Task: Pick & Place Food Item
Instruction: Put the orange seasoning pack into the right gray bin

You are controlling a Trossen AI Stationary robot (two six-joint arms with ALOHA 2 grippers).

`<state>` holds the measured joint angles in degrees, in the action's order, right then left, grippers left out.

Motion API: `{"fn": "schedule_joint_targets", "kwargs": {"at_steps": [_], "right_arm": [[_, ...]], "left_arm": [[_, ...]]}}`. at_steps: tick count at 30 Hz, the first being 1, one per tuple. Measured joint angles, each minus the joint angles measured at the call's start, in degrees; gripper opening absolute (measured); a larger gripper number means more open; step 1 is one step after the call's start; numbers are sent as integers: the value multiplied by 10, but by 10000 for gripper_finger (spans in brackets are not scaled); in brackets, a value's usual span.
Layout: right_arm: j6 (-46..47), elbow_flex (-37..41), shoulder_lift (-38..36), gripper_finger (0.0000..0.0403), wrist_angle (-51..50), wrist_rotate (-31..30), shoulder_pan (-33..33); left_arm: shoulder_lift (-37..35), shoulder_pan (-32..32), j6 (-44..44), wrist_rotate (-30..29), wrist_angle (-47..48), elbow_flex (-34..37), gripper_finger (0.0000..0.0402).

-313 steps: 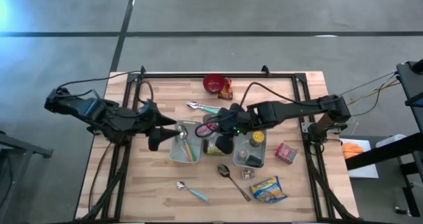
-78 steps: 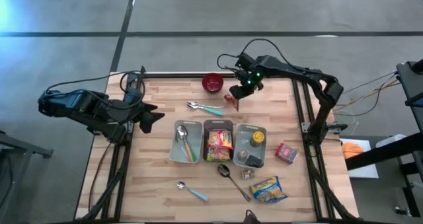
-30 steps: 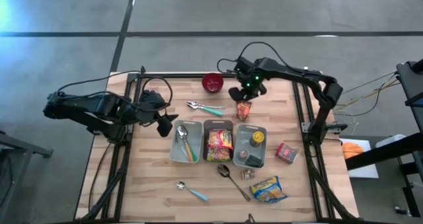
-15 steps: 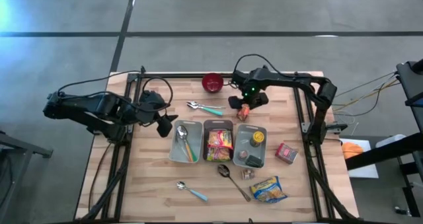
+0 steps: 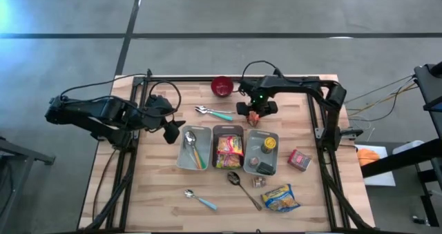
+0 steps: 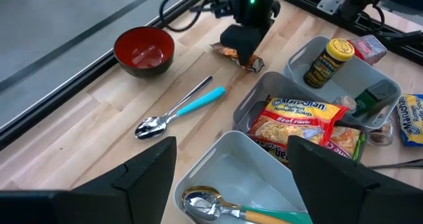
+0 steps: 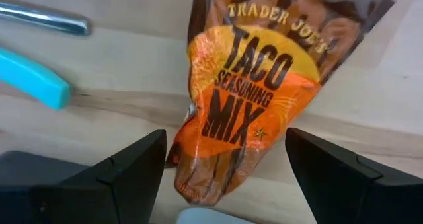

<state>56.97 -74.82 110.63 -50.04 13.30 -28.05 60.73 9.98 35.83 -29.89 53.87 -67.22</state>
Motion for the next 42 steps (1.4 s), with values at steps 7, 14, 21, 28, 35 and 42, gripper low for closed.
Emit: {"fn": "schedule_joint_targets", "kwargs": {"at_steps": [7,14,21,28,35,42], "right_arm": [[-5,-24,28,244,-1,1,11],[-38,-24,23,84,0,-3,12],[-78,-25,3,34,-6,-11,12],[-145,-25,-73,34,2,20,21],[-242,-25,-205,34,88,76,55],[-272,-23,-281,34,273,76,100]], "left_arm": [[0,0,2,11,1,0,290],[0,0,2,14,2,0,290],[0,0,2,14,3,0,290],[0,0,3,14,4,0,290],[2,-26,181,18,-36,0,290],[38,-67,171,55,-190,1,290]]}}
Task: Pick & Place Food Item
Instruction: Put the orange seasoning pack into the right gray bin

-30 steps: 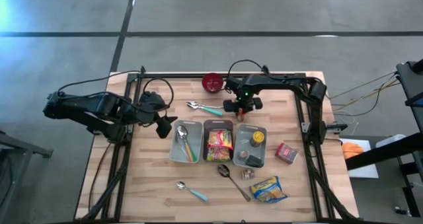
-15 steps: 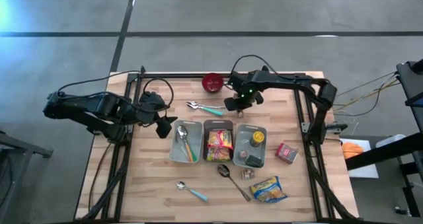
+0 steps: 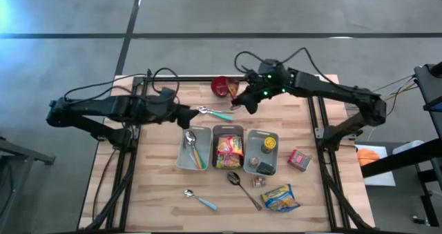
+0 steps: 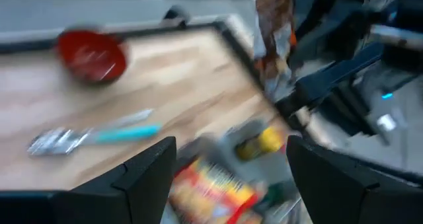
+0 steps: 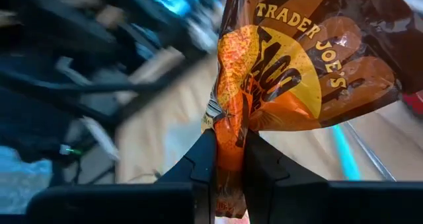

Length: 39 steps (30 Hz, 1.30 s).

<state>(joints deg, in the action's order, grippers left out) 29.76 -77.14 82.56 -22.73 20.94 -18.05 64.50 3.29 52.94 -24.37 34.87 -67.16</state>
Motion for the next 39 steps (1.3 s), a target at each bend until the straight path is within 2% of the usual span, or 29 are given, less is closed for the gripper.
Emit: {"fn": "schedule_joint_targets", "kwargs": {"at_steps": [3,8,17,23,39], "right_arm": [[-3,-3,-8,34,39,2,20],[-7,-2,-5,34,43,0,51],[-9,-1,0,34,122,-1,93],[-10,-1,-3,34,133,-9,95],[-7,1,6,34,153,-39,95]], "left_arm": [[18,0,-66,0,-99,0,290],[37,-3,-175,0,-244,-1,290],[79,-22,-102,51,-253,0,290],[88,-21,-134,80,-322,0,290],[91,-20,-142,132,-361,1,290]]}}
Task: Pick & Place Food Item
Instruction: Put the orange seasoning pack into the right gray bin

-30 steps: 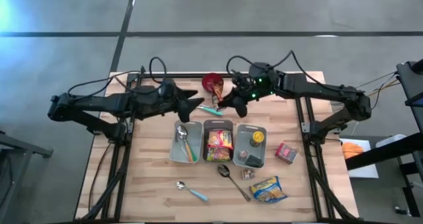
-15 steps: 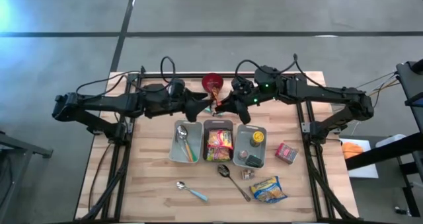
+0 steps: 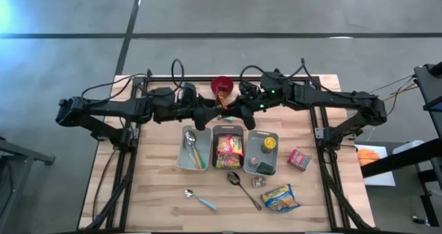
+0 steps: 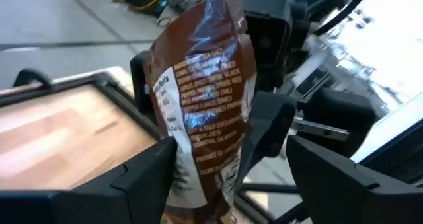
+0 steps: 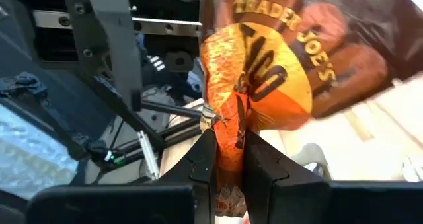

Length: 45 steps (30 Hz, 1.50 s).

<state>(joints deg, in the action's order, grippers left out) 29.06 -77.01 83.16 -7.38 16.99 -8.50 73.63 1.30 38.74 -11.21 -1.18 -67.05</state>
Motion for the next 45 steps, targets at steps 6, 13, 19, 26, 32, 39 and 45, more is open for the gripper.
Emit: {"fn": "schedule_joint_targets", "kwargs": {"at_steps": [6,13,19,26,32,39,45], "right_arm": [[0,-5,4,34,7,7,0],[-2,-6,3,34,11,11,2],[-1,-5,-1,34,9,13,4],[7,-6,-2,128,6,40,7],[10,-5,-8,237,-1,100,6],[-18,-23,-32,283,2,106,5],[-65,-118,-16,285,-74,145,6]], "left_arm": [[3,0,-2,-4,-6,-1,258],[4,0,-2,-6,-5,-1,123],[3,0,-15,-8,-6,-1,37],[-3,0,-25,14,1,-1,37],[-46,-17,-30,107,14,-1,37],[-61,-35,-21,335,18,-2,36],[-36,-38,20,373,17,-2,36]]}}
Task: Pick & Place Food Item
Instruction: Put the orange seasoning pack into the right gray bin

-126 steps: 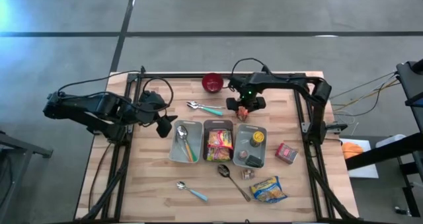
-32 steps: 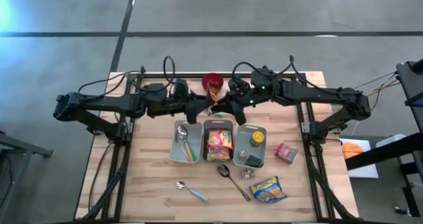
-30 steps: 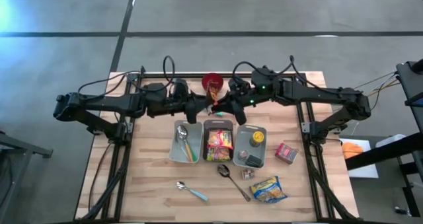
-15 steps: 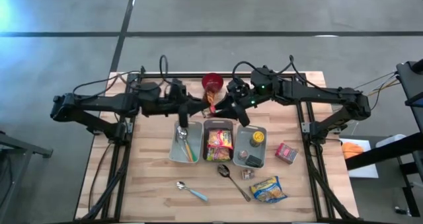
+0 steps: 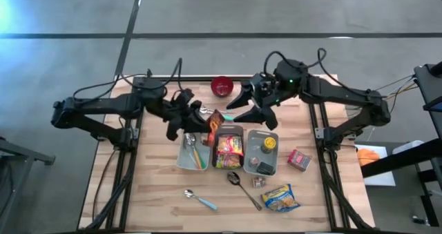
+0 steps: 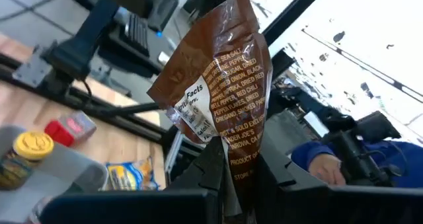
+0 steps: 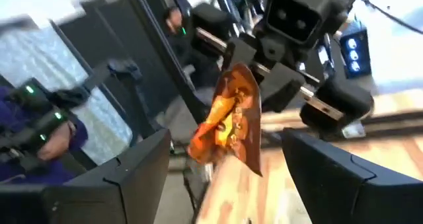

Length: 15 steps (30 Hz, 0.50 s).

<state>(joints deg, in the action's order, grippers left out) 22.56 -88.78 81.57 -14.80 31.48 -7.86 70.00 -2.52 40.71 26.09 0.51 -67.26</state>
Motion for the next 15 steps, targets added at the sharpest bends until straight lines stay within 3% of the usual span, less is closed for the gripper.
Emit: {"fn": "schedule_joint_targets", "kwargs": {"at_steps": [5,15], "right_arm": [[-65,-79,36,286,-155,-43,0],[-76,-147,85,286,-168,4,1]], "left_arm": [[17,-1,3,6,-18,0,36],[23,-1,1,10,-27,0,34]]}}
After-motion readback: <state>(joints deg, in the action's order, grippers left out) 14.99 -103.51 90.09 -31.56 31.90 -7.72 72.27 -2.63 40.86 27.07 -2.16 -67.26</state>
